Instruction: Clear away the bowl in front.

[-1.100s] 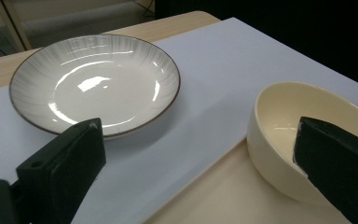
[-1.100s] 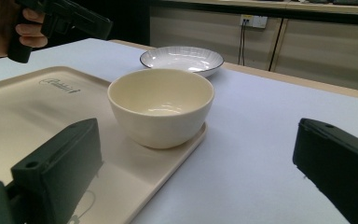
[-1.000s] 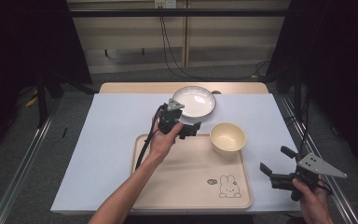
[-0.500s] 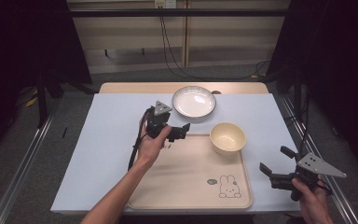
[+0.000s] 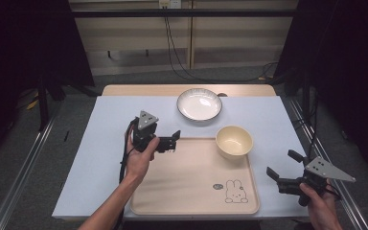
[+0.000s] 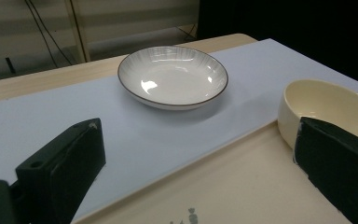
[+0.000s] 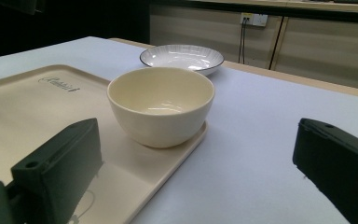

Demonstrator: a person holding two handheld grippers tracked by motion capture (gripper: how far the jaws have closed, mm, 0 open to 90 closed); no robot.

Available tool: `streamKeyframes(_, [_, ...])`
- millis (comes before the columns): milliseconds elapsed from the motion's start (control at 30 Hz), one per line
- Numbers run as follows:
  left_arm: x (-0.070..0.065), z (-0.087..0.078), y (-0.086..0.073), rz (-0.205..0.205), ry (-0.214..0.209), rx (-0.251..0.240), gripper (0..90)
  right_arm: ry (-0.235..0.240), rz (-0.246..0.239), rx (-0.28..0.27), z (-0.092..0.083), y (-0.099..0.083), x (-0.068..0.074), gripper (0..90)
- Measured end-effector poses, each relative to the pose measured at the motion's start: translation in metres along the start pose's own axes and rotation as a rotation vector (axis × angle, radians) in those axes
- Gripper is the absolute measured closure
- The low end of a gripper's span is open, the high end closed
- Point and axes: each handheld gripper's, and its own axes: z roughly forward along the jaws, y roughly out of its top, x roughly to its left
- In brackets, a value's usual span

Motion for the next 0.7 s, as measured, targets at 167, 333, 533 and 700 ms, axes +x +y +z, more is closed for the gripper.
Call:
streamKeyframes(167, [0.007, -0.015, -0.008, -0.013, 0.018, -0.001, 2.1, -0.004, -0.002, -0.002, 0.000, 0.000, 0.000, 1.0])
streamKeyframes(333, [0.015, -0.037, -0.018, -0.023, 0.042, 0.003, 2.4, -0.009, -0.002, 0.001, 0.000, 0.000, 0.000, 1.0])
streamKeyframes(533, [0.026, -0.061, -0.033, -0.033, 0.109, 0.003, 2.3, -0.010, -0.009, 0.004, 0.001, 0.000, 0.000, 1.0])
streamKeyframes(700, [0.031, -0.079, -0.046, -0.058, 0.156, -0.026, 1.9, -0.009, -0.008, 0.008, 0.001, 0.000, 0.000, 1.0])
